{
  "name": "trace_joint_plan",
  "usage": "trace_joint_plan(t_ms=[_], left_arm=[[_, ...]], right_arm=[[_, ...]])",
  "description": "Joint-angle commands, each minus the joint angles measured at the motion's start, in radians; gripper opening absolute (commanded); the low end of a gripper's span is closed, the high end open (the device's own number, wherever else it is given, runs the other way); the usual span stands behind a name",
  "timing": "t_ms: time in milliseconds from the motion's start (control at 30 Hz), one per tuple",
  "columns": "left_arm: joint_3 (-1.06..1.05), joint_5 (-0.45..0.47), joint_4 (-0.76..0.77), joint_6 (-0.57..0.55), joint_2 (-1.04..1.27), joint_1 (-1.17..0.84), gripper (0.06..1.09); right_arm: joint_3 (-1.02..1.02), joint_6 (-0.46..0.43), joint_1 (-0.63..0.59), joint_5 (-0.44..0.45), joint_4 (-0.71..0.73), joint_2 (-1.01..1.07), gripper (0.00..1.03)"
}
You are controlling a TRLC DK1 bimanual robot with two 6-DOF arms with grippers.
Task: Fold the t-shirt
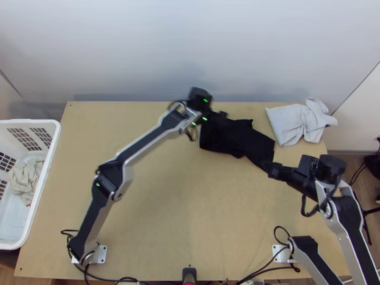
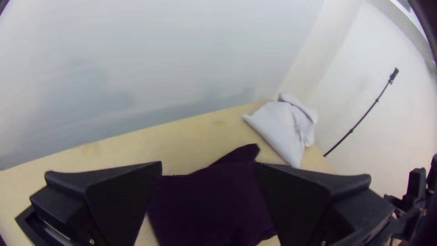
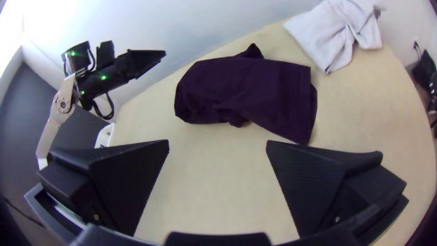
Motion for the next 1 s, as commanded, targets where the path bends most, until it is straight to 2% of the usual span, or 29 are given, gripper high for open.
trace_joint_plan(t_ms=[0,100,333,733,967], left_arm=[[-0.105,-0.007,-0.150,0.039,-0.123,0.142,1.04],[-0.223,-0.007,-0.156,0.082,-0.209,0.185,1.04],[-0.446,-0.008,-0.130,0.148,-0.401,0.269,1.04],[-0.671,-0.019,-0.018,0.194,-0.592,0.336,1.04],[-0.745,-0.030,0.017,0.226,-0.652,0.349,1.04]], right_arm=[[-0.082,0.248,0.034,-0.013,0.251,0.186,0.99],[-0.067,0.339,0.038,-0.013,0.339,0.338,0.99],[0.053,0.400,0.077,-0.016,0.441,0.620,0.99],[0.292,0.359,0.181,-0.004,0.449,0.962,0.99],[0.421,0.311,0.198,0.087,0.449,1.075,0.99]])
